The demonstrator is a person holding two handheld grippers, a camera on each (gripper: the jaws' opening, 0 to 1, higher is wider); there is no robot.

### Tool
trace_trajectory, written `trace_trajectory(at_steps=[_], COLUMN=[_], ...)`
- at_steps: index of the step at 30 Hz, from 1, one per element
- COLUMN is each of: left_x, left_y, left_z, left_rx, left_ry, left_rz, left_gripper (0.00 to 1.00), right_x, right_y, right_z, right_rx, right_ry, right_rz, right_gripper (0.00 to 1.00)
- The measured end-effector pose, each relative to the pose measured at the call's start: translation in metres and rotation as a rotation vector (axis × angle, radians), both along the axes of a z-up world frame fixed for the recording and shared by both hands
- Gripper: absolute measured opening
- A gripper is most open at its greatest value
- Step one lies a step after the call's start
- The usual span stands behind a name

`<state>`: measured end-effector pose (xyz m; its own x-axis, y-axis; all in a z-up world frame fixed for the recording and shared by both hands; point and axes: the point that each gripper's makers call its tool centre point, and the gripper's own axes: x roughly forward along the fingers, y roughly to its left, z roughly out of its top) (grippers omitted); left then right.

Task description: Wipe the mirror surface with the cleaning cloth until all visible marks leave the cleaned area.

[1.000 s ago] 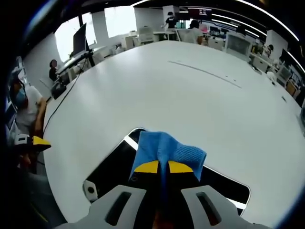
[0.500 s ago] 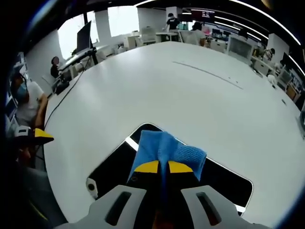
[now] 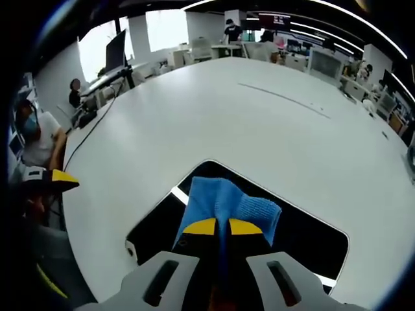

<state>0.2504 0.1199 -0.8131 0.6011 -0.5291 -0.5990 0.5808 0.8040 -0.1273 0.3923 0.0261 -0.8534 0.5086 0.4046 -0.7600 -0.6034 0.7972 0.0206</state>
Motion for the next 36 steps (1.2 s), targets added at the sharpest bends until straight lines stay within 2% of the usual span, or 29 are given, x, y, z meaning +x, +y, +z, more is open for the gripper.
trace_trajectory(at_steps=[36], left_x=[0.001], left_y=[0.0], left_z=[0.002], left_rx=[-0.013], left_ry=[-0.005], left_rz=[0.006], left_gripper=[1.0], right_x=[-0.04], right_y=[0.003], right_z=[0.0], right_rx=[0.041], right_ry=[0.003], right_rz=[-0.019], right_gripper=[0.0])
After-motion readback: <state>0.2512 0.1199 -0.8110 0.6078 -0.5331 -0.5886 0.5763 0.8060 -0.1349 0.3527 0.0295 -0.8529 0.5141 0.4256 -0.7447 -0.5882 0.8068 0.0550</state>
